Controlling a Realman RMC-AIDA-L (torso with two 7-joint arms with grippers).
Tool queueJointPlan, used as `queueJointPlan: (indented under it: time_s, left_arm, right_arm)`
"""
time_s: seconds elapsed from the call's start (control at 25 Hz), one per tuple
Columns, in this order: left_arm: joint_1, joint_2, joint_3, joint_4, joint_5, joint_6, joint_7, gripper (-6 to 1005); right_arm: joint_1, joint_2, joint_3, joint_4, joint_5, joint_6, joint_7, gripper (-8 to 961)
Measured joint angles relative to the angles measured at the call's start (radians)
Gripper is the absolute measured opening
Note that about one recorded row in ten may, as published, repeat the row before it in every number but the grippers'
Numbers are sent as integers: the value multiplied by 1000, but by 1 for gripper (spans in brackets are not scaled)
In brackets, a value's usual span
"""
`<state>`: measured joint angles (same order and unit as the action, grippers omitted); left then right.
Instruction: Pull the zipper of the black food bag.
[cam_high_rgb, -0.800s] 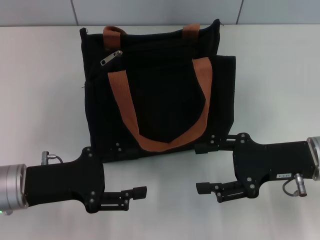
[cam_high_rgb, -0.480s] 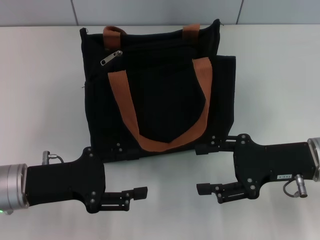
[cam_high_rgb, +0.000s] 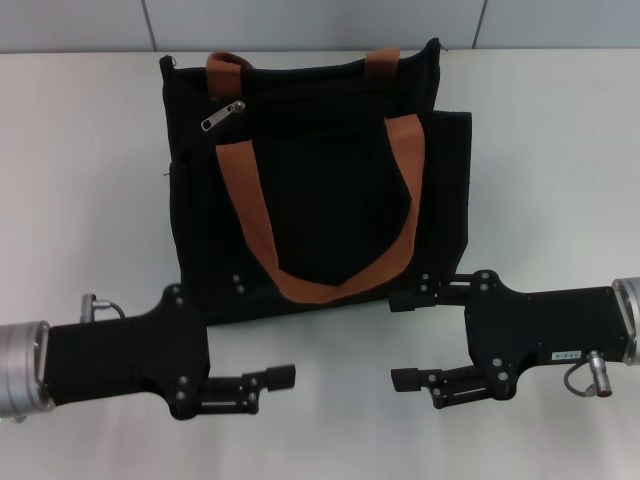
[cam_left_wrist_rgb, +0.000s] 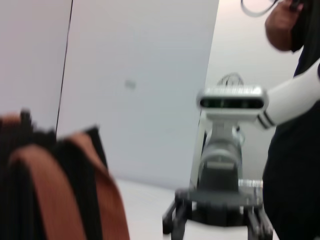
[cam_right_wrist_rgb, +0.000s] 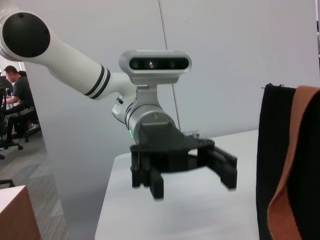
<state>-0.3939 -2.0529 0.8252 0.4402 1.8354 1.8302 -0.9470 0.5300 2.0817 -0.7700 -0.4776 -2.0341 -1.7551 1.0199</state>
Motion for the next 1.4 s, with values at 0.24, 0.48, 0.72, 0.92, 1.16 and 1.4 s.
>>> queueJointPlan:
  time_s: [0.24,0.48,0.72,0.92,1.16,1.4]
  left_arm:
    - [-2,-15,-113,-27,-63,106,99,795]
    - [26,-16,-132,-70,-328,130,146,772]
    - [35,-11,-205,-113,-452,17,141,750]
    - [27,20,-201,-105,-412,-164,117,732]
    - [-7,40,-199,-95,-254,-237,79,710]
    - [-28,16,-198,-66,-212,-332,84,687]
  right_arm:
    - [0,0,0,1,0,0,-1,802]
    - [-4,0,0,4,1,0,-12,802]
    - [-6,0,0,6,1,0,-13,802]
    - [-8,0,0,7,0,0,-14,801]
    - [-8,-1,0,7,-1,0,-14,801]
    - [-5,-2,0,7,-2,0,-14,801]
